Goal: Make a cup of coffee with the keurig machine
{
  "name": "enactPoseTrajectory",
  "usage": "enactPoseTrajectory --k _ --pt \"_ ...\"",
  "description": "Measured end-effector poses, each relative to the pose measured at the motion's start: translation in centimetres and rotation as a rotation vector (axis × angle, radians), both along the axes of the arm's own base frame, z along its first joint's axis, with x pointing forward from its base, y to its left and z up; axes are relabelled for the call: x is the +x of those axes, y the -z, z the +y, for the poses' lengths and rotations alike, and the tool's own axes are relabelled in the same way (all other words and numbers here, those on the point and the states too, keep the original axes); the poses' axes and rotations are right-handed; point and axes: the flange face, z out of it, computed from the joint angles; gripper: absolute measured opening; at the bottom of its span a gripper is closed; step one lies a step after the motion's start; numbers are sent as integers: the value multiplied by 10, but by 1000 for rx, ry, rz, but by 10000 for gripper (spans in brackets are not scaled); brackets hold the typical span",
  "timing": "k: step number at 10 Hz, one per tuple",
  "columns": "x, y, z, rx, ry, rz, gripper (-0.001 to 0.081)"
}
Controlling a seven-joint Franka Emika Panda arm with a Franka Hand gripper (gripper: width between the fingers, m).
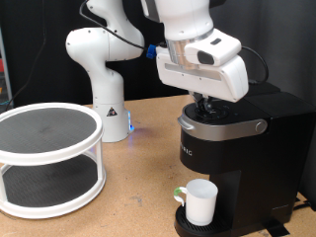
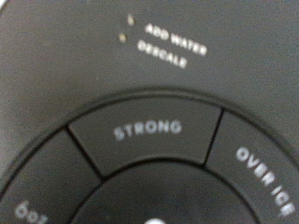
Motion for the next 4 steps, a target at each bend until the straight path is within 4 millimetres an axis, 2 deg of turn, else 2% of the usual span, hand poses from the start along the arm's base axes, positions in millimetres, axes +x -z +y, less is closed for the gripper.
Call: enactPoseTrajectory --k 4 --pt "-11 -25 -6 11 8 -41 5"
